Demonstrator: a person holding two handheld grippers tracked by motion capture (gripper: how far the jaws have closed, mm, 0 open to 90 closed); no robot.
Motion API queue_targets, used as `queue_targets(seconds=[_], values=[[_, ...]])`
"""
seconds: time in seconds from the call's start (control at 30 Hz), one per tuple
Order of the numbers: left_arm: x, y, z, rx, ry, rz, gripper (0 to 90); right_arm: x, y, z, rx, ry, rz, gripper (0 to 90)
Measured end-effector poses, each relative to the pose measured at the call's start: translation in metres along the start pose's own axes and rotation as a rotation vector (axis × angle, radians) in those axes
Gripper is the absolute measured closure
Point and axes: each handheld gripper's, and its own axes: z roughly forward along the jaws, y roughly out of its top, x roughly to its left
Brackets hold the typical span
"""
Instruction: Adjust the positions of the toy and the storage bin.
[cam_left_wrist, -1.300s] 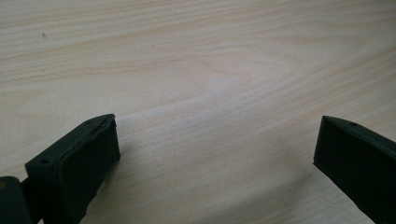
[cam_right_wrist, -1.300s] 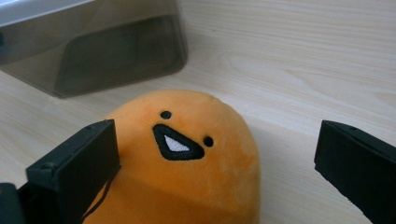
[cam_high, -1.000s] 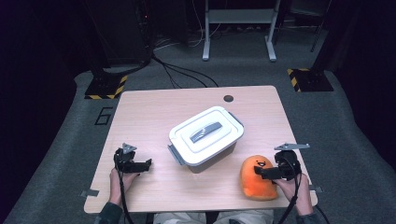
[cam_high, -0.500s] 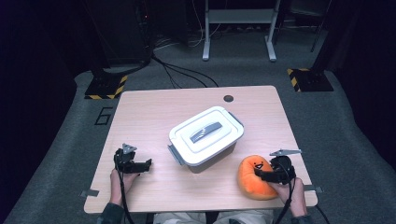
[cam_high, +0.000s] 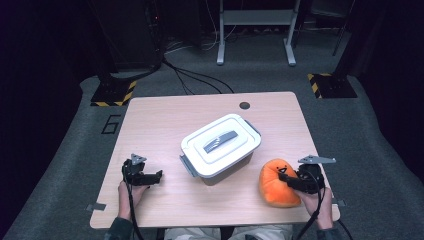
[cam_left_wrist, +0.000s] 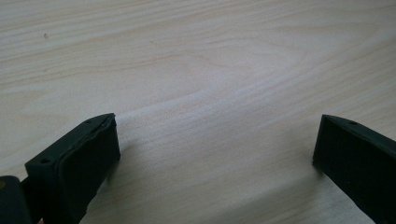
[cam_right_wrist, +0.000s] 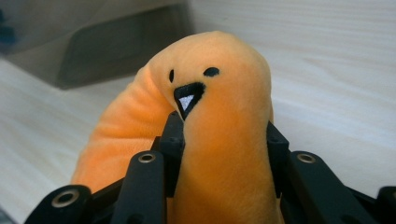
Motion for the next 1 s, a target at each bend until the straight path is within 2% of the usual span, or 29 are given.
queue_targets(seconds=[0.07, 0.2, 0.27, 0.47, 0.6, 0.7, 0.77, 0.87, 1.0], values=[[0.000, 0.000, 0.000, 0.000, 0.000, 0.001, 0.0, -0.006, 0.006, -0.001, -0.006, -0.025, -0.005, 62.9], [0.000, 0.000, 0.000, 0.000, -0.001, 0.001, 0.0, -0.021, 0.020, -0.002, -0.014, -0.106, -0.022, 62.7], [0.000, 0.000, 0.000, 0.000, 0.000, 0.000, 0.0, -0.029, 0.025, 0.000, -0.020, -0.133, -0.011, 62.6], [0.000, 0.000, 0.000, 0.000, 0.000, 0.000, 0.0, -0.049, 0.038, 0.008, -0.037, -0.157, 0.026, 61.9], [0.000, 0.000, 0.000, 0.000, 0.000, 0.000, 0.0, -0.057, 0.047, 0.013, -0.057, -0.173, 0.057, 60.5], [0.000, 0.000, 0.000, 0.000, 0.000, 0.000, 0.0, -0.060, 0.052, 0.023, -0.044, -0.207, 0.058, 59.4], [0.000, 0.000, 0.000, 0.000, 0.000, 0.000, 0.0, -0.063, 0.052, 0.030, -0.031, -0.212, 0.075, 58.6], [0.000, 0.000, 0.000, 0.000, 0.001, -0.001, 0.0, -0.068, 0.046, 0.038, -0.041, -0.231, 0.111, 57.9], [0.000, 0.000, 0.000, 0.000, 0.001, -0.001, 0.1, -0.072, 0.041, 0.038, -0.055, -0.237, 0.124, 55.9]])
